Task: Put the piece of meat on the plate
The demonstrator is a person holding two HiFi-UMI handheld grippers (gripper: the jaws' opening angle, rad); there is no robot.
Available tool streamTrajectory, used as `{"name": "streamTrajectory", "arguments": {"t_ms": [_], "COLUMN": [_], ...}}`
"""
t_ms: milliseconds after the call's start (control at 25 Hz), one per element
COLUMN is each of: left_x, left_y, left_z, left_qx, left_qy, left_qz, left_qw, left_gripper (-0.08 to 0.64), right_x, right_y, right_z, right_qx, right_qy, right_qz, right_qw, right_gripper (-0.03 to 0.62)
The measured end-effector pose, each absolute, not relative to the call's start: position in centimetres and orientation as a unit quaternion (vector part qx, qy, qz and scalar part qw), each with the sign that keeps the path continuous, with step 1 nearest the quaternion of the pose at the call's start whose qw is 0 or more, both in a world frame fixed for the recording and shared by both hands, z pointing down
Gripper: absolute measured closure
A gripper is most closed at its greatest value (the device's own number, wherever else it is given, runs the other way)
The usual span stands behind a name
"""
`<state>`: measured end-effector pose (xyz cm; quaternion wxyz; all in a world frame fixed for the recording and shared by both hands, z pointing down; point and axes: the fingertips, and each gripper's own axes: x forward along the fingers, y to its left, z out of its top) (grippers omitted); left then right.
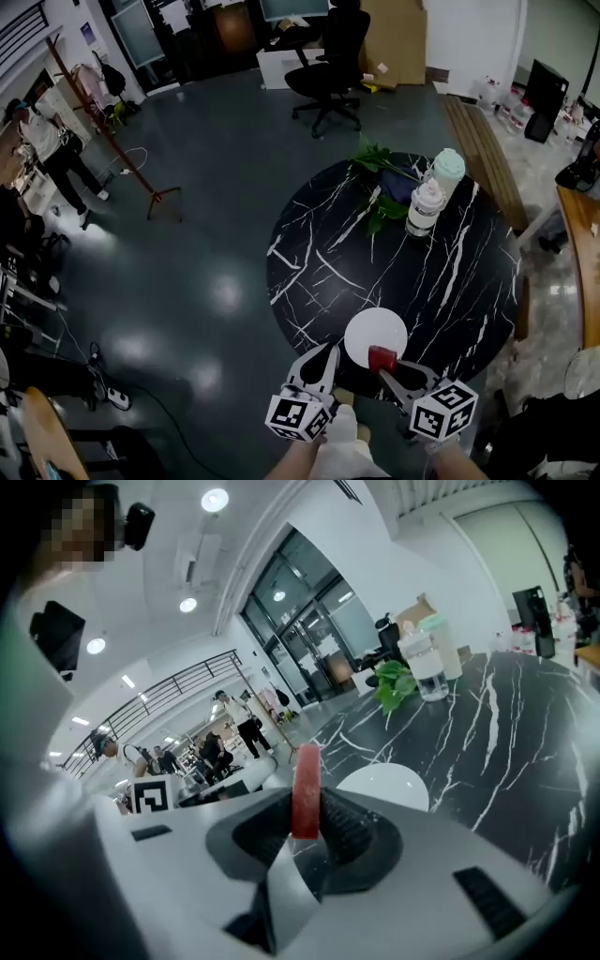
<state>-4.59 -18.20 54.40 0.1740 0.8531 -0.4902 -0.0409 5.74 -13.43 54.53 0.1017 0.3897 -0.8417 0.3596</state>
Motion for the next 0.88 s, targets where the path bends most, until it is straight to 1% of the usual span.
{"name": "streamTrajectory", "arguments": {"t_ms": [200,440,640,760,880], "left_x": [-5.4,-5.3,-4.7,-4.7,-4.8], "left_y": [-19.4,-21.5,-22.0,-22.2,-22.4], "left_z": [56.7,58.2,58.4,58.5,58.4], "left_qx": [0.843,0.844,0.847,0.848,0.848], "left_qy": [-0.501,-0.499,-0.492,-0.490,-0.489], "left_qz": [-0.041,-0.032,-0.031,-0.031,-0.032], "left_qw": [0.189,0.195,0.200,0.202,0.202], "left_gripper": [0.552,0.552,0.552,0.551,0.551], "right_x": [5.8,5.6,5.3,5.0,5.1], "right_y": [-15.7,-18.2,-19.1,-19.2,-19.7], "right_z": [59.0,61.7,63.0,63.5,63.4], "right_qx": [0.395,0.387,0.380,0.373,0.374], "right_qy": [-0.799,-0.761,-0.734,-0.729,-0.743], "right_qz": [0.432,0.501,0.549,0.560,0.537], "right_qw": [0.137,0.139,0.126,0.128,0.142], "right_gripper": [0.505,0.505,0.505,0.505,0.505]}}
